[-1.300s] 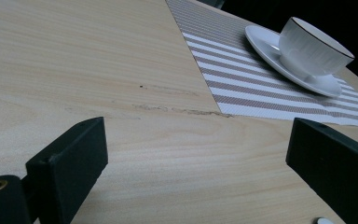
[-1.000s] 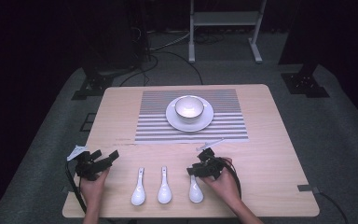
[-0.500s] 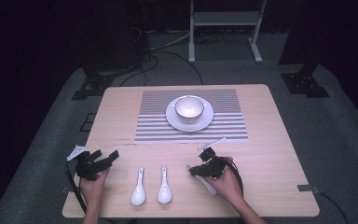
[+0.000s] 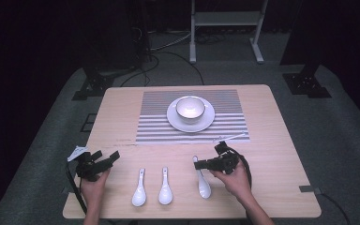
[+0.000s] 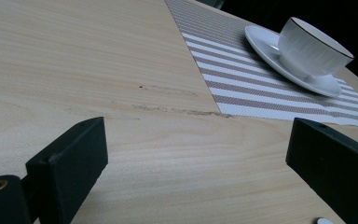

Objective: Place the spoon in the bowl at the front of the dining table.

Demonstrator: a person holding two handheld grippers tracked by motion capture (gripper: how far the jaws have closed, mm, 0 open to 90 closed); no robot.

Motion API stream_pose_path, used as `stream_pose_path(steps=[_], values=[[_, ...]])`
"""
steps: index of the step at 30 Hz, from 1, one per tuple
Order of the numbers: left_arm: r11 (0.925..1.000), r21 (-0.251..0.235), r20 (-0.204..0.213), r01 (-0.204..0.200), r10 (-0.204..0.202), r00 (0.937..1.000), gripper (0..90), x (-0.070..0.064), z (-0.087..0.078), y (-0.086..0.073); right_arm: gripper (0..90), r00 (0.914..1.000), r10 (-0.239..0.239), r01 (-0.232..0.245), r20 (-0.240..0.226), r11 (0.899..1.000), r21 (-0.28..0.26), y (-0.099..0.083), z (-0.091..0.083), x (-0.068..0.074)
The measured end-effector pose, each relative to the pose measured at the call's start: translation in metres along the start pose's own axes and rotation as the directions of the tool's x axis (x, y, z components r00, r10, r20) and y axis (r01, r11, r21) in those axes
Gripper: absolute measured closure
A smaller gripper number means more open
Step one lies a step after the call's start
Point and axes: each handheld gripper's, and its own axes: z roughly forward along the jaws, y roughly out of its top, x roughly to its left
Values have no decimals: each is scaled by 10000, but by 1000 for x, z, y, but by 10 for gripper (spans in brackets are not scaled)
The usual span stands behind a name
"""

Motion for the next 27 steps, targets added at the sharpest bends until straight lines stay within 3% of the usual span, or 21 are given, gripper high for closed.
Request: stream_pose_path(steps=[5, 10, 16, 27], values=[[10000, 17, -16, -5, 6, 10000, 40, 0, 0, 0, 847, 9977, 259, -297, -620, 9977, -616, 1, -10, -3], [10000, 17, -18, -4, 4, 10000, 39, 0, 0, 0, 849, 9962, 375, -446, -785, 9949, -901, 2, -12, -6], [10000, 18, -15, -5, 5, 10000, 40, 0, 0, 0, 850, 9880, 878, -1048, -1273, 9856, -1330, 4, -12, -15], [10000, 23, -17, -4, 4, 10000, 39, 0, 0, 0, 849, 9846, 1121, -1318, -1342, 9801, -1483, 15, -17, -19]])
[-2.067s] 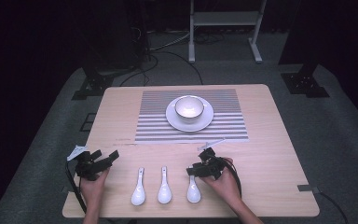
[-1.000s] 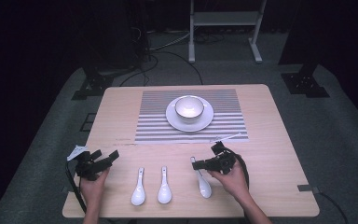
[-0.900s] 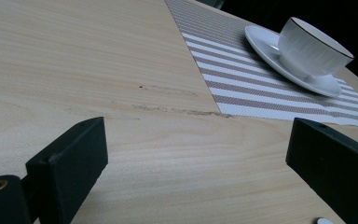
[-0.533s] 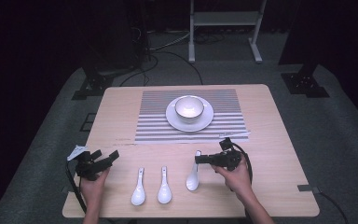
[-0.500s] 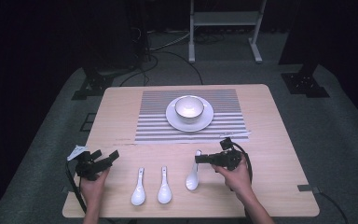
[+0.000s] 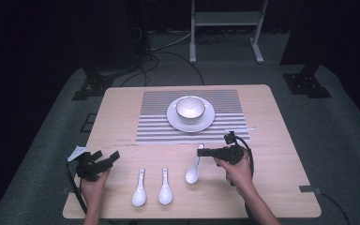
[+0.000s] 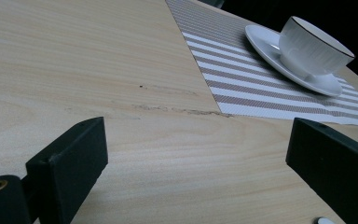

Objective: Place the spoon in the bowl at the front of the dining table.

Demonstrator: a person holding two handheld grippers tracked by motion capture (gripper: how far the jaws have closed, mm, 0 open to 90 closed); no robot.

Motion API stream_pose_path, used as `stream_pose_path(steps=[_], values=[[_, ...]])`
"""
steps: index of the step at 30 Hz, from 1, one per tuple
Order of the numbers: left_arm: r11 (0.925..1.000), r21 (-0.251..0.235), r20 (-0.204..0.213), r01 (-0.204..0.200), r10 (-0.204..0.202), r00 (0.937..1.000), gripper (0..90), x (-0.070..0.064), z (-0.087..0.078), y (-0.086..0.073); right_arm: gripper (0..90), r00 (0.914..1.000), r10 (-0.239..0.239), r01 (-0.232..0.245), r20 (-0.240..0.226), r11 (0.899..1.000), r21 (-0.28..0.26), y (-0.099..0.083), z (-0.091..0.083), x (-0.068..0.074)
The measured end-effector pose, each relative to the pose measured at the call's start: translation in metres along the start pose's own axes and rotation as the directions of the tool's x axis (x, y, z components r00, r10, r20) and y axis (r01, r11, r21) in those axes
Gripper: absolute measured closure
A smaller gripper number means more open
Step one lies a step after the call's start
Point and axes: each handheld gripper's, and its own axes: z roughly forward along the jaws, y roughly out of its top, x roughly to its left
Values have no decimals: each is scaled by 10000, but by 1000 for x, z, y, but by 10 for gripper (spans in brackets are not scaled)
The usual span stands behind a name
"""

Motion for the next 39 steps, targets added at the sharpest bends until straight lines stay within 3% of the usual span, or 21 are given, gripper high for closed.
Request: stream_pose_path(steps=[10, 22, 39], values=[[10000, 5, 2, 6, -6, 10000, 39, 0, 0, 0, 850, 9998, 217, -218, -48, 9992, -333, 22, -1, -4], [10000, 5, 20, 16, -16, 10000, 40, 0, 0, 0, 849, 9993, 306, -295, 216, 9984, -486, 44, 6, -6], [10000, -19, 54, 30, -30, 10000, 39, 1, 0, 0, 849, 9970, 622, -560, 459, 9905, -1253, 86, 10, -9]])
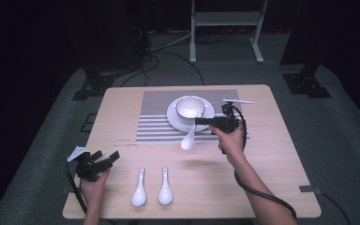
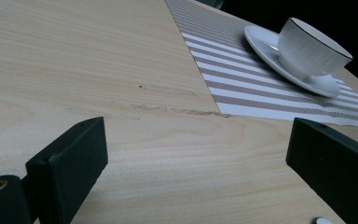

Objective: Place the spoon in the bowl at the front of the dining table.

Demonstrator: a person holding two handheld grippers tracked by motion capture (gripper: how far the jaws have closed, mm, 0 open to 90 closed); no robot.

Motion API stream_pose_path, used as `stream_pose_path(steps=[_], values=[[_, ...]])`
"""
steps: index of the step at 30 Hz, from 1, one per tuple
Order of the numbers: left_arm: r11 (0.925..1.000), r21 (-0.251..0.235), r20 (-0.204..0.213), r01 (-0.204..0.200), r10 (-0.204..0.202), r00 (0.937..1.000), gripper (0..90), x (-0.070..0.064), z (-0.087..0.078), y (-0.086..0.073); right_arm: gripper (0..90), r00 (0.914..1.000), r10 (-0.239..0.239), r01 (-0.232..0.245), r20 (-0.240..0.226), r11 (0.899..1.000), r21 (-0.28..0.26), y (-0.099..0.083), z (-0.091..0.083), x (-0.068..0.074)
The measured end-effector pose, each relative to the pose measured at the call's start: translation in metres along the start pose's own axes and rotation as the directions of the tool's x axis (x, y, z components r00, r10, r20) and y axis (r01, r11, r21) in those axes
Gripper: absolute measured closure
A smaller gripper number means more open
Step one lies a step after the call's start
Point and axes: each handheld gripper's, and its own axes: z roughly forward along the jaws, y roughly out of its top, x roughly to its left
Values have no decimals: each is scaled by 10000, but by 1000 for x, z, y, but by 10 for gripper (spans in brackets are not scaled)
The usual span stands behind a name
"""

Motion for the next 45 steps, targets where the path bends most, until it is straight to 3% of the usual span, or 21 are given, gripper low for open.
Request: stream_pose_path(steps=[25, 36, 45], values=[[10000, 0, 5, 10, -10, 10000, 39, 0, 0, 0, 849, 9970, 375, -306, 673, 9945, -1006, 34, 2, -12], [10000, -3, 21, 15, -15, 10000, 40, 0, 0, 0, 849, 9937, 573, -393, 967, 9831, -1790, 50, 3, -14], [10000, -12, 44, 23, -23, 10000, 39, 0, 0, 0, 848, 9885, 904, -651, 1216, 9781, -1979, 62, 11, -20]])
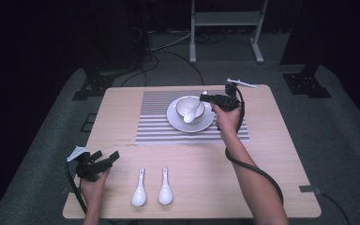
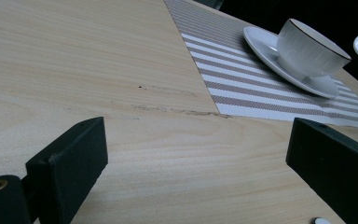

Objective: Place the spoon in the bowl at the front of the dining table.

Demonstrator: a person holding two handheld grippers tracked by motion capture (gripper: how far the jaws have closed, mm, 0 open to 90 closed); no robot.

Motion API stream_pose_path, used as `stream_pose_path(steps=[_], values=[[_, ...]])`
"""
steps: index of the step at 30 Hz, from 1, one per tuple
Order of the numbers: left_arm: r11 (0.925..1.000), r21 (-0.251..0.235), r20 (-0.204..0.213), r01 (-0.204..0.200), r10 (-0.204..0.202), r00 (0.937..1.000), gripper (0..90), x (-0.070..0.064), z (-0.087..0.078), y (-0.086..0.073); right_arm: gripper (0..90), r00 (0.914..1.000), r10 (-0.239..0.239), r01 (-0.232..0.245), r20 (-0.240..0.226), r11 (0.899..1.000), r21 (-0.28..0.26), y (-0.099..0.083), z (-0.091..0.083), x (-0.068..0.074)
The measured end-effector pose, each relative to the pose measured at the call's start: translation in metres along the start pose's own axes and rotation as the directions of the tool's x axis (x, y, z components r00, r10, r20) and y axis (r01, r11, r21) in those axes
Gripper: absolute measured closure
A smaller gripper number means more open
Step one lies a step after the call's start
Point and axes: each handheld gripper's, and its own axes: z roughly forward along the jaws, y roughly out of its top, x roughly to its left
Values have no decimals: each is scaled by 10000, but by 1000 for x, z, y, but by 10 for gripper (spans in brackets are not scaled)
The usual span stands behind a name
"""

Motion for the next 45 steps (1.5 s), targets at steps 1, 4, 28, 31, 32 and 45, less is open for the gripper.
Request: stream_pose_path(steps=[1, 4, 28, 31, 32, 45], values=[[10000, -1, -2, -1, 1, 10000, 39, 0, 0, 0, 848, 10000, 33, -32, 65, 10000, -50, 1, 1, -1], [10000, -1, 5, -1, 1, 10000, 39, 0, 0, 0, 848, 9996, 162, -158, 227, 9997, -177, 5, 2, -4], [10000, -18, 12, 4, -4, 10000, 39, 0, 0, 0, 847, 9956, 496, -454, 799, 9976, -532, 4, 14, -29], [10000, -16, 12, 10, -10, 10000, 39, 0, 0, 0, 846, 9953, 341, -303, 903, 9986, -438, 2, 15, -30], [10000, -16, 11, 8, -8, 10000, 39, 0, 0, 0, 846, 9950, 330, -295, 946, 9988, -380, 1, 16, -31], [10000, -31, 16, 18, -18, 10000, 39, 0, 0, 0, 842, 9948, 256, -255, 985, 9997, -21, -6, 24, -35]])
